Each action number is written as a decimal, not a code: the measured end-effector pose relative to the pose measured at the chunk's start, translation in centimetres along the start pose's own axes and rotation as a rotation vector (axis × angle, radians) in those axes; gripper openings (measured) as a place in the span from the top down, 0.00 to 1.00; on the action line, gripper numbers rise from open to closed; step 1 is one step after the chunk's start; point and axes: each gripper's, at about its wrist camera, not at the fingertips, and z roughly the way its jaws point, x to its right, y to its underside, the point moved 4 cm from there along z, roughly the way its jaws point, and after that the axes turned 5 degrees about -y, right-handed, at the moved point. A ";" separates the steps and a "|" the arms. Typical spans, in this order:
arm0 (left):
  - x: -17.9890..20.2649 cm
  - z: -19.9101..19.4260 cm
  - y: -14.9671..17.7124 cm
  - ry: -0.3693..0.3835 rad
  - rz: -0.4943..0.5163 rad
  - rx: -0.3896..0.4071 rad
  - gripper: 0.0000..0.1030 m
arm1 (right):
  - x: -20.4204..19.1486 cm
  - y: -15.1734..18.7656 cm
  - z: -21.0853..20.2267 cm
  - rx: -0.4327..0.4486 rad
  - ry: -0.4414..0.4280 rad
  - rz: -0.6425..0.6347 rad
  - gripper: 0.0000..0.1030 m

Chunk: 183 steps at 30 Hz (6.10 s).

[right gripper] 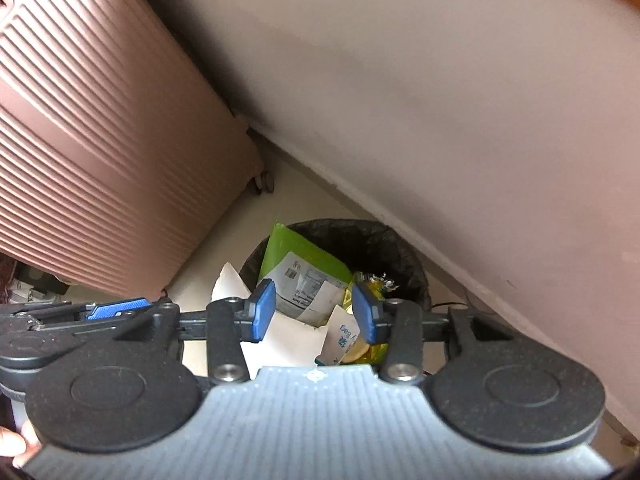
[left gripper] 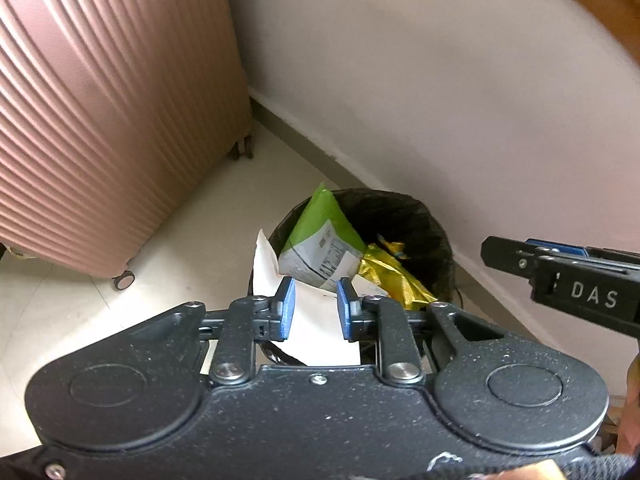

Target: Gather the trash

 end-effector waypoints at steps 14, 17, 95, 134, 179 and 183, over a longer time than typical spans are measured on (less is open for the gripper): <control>7.7 -16.5 -1.6 0.190 0.197 0.240 0.67 | 2.3 -0.5 -18.1 0.258 0.047 0.085 0.40; 9.9 -20.5 -3.9 0.250 0.231 0.329 0.60 | 2.6 -1.6 -23.0 0.353 0.058 0.095 0.39; 34.0 -18.4 -23.2 0.300 0.338 0.553 0.89 | 22.3 -11.7 -29.6 0.593 0.188 0.127 0.20; 6.0 -4.5 -0.7 0.021 0.045 0.130 0.53 | 4.5 -8.8 -20.6 0.496 0.231 -0.095 0.22; 7.5 -26.5 -6.8 0.189 0.255 0.195 0.24 | -2.2 -4.0 -31.5 0.492 0.285 0.025 0.19; 8.0 -32.3 -8.3 0.243 0.368 0.210 0.19 | -3.2 -3.2 -36.7 0.551 0.399 0.121 0.13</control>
